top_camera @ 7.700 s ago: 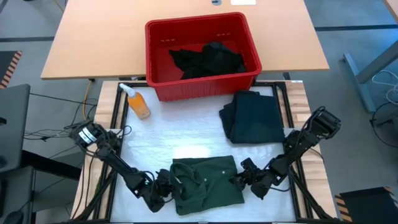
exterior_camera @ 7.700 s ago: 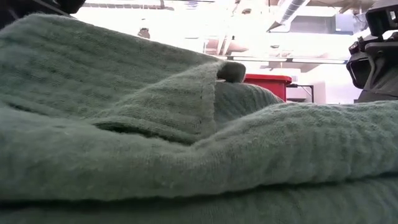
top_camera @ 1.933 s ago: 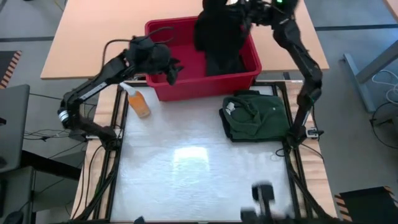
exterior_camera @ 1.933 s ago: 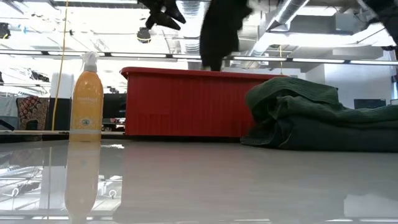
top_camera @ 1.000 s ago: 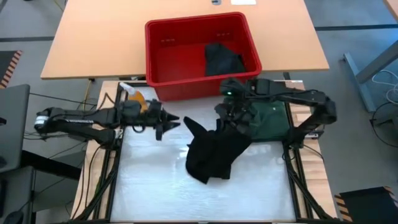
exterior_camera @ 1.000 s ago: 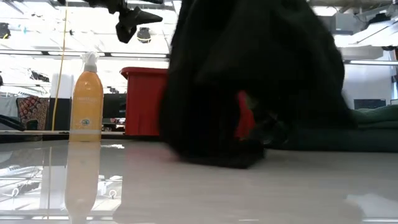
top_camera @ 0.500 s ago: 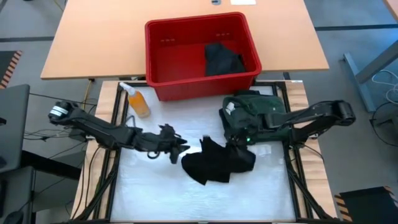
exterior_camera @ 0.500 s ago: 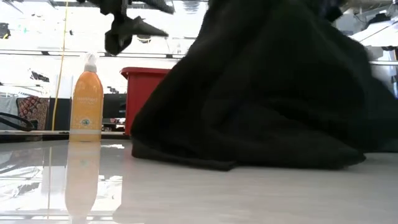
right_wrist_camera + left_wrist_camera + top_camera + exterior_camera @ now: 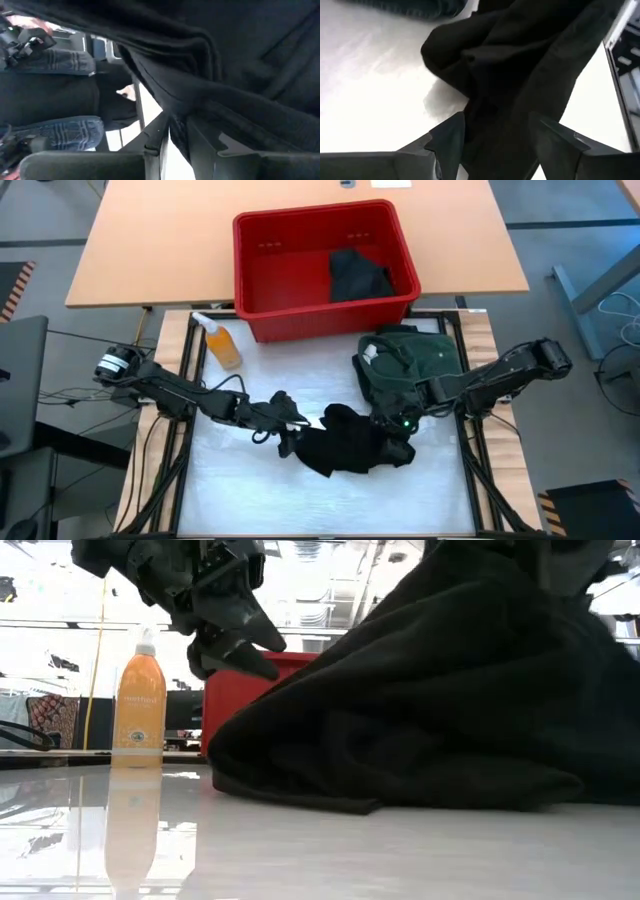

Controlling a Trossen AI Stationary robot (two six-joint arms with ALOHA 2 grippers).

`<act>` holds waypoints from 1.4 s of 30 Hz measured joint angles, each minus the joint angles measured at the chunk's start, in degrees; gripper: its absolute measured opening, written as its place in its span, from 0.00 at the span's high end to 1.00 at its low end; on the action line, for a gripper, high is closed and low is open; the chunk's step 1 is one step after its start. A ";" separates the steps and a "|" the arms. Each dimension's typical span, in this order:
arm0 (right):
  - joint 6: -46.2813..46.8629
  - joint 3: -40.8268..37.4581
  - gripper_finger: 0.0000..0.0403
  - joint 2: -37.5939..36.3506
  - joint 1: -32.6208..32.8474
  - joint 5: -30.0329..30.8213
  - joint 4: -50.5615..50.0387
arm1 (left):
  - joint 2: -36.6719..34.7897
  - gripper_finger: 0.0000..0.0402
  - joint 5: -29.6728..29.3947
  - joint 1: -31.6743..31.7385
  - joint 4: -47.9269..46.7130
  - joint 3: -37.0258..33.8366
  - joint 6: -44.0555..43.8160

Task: Fold laundry
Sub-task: Remove the black shirt from the red laundry bin onto the table, then fold the black shirt

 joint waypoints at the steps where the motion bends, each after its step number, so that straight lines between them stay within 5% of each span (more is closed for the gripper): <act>1: 0.91 0.26 0.77 0.00 0.52 0.45 -0.06 | 0.00 0.47 -0.41 0.00 0.33 0.00 2.11; 9: 4.70 0.68 0.77 0.00 1.14 5.72 -0.70 | 0.00 0.44 3.97 1.22 6.75 0.02 19.28; 18: 5.67 0.68 0.77 0.00 1.15 6.80 -1.20 | 10.31 0.44 14.01 3.44 18.15 0.41 19.29; 25: 3.67 0.70 0.77 0.00 1.15 6.69 -3.88 | 16.74 0.45 14.75 3.42 20.18 4.08 13.70; 29: 2.21 0.70 0.77 0.00 1.15 6.60 -6.54 | 16.59 0.56 17.32 3.32 20.22 5.24 13.44; 35: 0.81 0.70 0.77 -0.14 0.74 6.74 -8.12 | 12.73 0.96 21.22 4.12 17.94 6.89 13.52; 42: -0.68 0.70 0.77 -5.09 -2.33 7.20 -4.30 | -4.59 1.00 21.92 8.19 13.58 6.93 17.78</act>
